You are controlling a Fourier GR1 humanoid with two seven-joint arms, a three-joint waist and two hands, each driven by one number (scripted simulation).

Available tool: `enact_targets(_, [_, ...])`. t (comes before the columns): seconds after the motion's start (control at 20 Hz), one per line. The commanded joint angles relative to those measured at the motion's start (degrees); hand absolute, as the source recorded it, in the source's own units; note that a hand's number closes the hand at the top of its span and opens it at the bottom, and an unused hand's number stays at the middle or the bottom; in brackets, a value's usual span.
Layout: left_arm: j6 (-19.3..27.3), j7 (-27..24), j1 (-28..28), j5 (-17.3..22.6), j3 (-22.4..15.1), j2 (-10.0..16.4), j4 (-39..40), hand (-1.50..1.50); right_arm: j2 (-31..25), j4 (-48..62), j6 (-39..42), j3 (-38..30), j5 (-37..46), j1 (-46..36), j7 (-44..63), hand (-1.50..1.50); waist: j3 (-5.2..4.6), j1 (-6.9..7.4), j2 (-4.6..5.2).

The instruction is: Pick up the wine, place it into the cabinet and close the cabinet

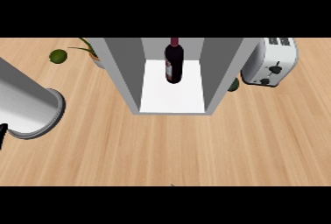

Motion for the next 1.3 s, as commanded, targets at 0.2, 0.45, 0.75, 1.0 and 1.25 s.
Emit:
enact_targets(0.2, [-2.8,3.6,-4.5,3.5,1.6,-0.7,3.5,-1.50,4.1,7.5,-9.9,8.4,3.7,-16.2,-0.1,1.50,-0.11,0.15,0.43])
enact_targets(0.45, [-3.3,2.9,-4.6,0.4,-0.2,-2.5,2.4,-1.50,3.9,13.0,-13.1,3.4,-0.7,-24.3,1.8,1.50,-0.03,1.20,0.62])
enact_targets(0.75, [-1.1,7.1,-7.9,2.8,0.1,-2.7,0.9,-1.50,3.9,18.1,-17.1,-2.2,-7.7,-33.4,-0.4,1.50,-0.01,2.31,1.01])
enact_targets(1.0, [0.2,8.4,-8.8,2.3,0.0,-3.2,0.4,-1.50,4.1,27.4,-21.7,-7.3,-13.9,-46.2,-0.3,1.50,-0.02,3.12,0.83])
enact_targets(1.25, [2.0,6.9,-8.3,-2.2,-2.5,-6.4,0.9,-1.50,4.3,39.9,-20.3,-15.3,-19.7,-58.9,-2.5,1.50,0.07,2.13,0.64])
